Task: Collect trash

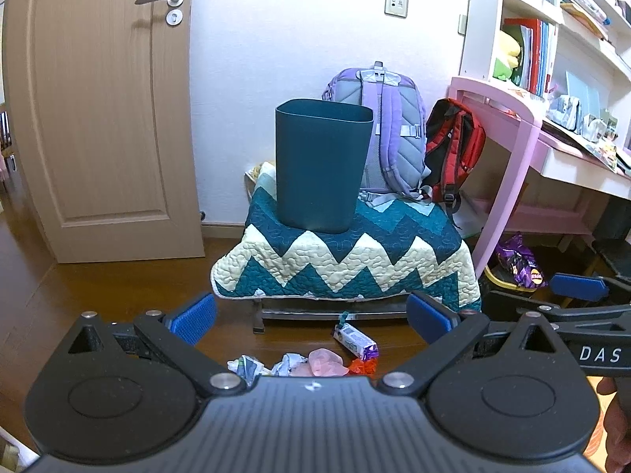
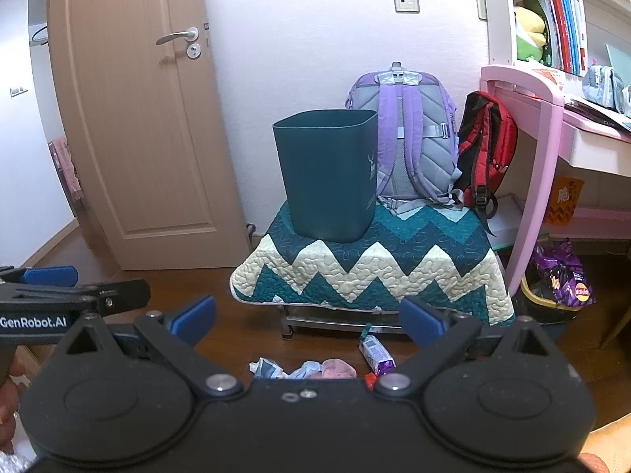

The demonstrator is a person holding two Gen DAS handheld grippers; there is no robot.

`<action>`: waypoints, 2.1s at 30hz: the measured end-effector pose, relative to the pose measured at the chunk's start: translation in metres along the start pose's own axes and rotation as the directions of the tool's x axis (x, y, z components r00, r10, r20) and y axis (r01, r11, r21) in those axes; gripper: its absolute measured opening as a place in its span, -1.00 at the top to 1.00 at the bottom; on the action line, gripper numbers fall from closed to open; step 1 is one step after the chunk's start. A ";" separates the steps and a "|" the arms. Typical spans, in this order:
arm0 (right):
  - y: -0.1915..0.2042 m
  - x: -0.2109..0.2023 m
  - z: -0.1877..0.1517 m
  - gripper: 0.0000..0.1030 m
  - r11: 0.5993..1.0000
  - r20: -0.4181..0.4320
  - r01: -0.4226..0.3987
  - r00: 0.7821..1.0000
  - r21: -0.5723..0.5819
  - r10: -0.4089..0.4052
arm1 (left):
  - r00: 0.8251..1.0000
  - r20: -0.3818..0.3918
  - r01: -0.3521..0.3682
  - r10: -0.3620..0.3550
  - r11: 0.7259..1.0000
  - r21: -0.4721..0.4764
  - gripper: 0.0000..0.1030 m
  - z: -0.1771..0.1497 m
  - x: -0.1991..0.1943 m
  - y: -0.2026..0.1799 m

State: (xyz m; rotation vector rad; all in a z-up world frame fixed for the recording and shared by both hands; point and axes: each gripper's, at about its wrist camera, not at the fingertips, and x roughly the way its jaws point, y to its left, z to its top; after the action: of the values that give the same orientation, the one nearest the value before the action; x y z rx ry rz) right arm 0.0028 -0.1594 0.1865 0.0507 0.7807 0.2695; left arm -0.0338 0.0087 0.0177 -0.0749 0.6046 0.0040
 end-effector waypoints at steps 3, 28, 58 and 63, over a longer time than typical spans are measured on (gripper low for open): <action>0.001 0.000 0.000 -0.93 1.000 0.001 -0.001 1.000 -0.001 0.001 | 1.000 0.005 -0.003 0.003 1.000 0.004 -1.00 0.001 0.000 0.001; 0.001 0.079 0.016 -0.91 0.998 -0.061 -0.035 0.998 -0.060 0.031 | 0.993 -0.110 0.034 -0.034 0.999 -0.007 -1.00 0.011 0.096 0.024; -0.132 0.506 -0.069 -0.62 0.999 -0.502 -0.003 0.865 -0.041 -0.018 | 0.758 -0.651 -0.200 0.037 0.964 -0.178 -1.00 -0.107 0.505 0.091; -0.156 0.549 -0.101 -0.60 0.999 -0.563 -0.011 0.826 -0.051 -0.019 | 0.693 -0.721 -0.270 0.029 0.937 -0.222 -1.00 -0.150 0.553 0.094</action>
State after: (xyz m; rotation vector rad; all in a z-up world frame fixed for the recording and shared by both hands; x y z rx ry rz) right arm 0.3391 -0.1732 -0.2856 -0.0864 1.3672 0.3050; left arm 0.3337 0.0818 -0.4255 -0.3497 1.3972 0.2478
